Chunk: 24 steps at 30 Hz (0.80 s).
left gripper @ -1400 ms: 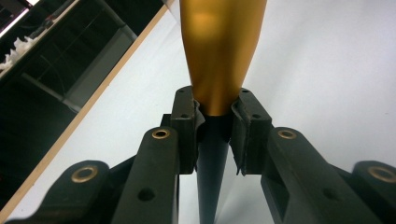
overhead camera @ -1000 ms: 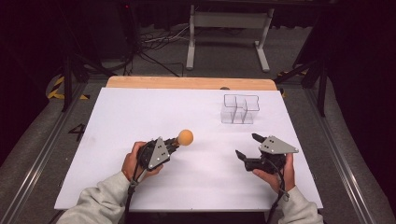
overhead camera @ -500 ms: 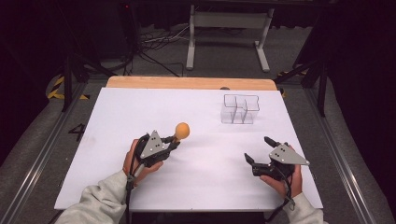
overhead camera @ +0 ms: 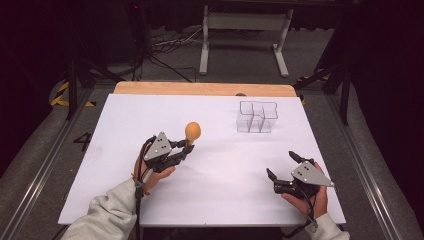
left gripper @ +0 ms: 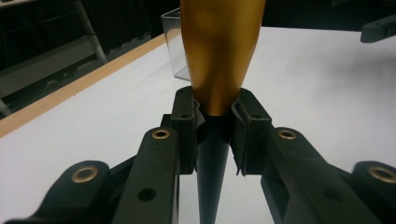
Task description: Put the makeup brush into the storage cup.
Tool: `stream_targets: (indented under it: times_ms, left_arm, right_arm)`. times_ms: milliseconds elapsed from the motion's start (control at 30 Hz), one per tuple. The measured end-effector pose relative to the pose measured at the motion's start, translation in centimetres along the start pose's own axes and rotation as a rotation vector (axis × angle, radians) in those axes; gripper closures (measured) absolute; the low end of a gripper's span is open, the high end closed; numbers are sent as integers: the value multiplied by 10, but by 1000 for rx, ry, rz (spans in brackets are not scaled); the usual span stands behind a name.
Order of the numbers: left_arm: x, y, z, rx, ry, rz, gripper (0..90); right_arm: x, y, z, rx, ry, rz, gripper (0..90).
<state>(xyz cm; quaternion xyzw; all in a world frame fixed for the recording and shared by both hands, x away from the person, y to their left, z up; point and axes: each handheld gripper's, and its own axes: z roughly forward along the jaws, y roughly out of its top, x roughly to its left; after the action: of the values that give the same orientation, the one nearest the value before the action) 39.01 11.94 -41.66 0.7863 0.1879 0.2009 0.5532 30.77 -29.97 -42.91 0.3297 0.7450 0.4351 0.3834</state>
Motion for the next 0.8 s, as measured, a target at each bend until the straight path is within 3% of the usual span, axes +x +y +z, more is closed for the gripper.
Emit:
stream_targets:
  times_ms: [200,367,467,633,800]
  left_arm:
    - [11,10,4,-59,-22,-67,735]
    - [18,21,14,-93,-37,-88,734]
    - [20,29,22,-90,-37,-65,734]
    - [27,46,40,-101,-52,-54,735]
    - [26,64,64,-109,-73,-53,735]
  right_arm:
    - [-3,-4,-3,-17,-9,35,110]
    - [-6,-7,-6,-22,-22,58,109]
    - [-6,-9,-7,-23,-24,62,109]
    - [-5,-11,-7,-16,-26,50,110]
    - [-6,-11,-6,-21,-21,58,112]
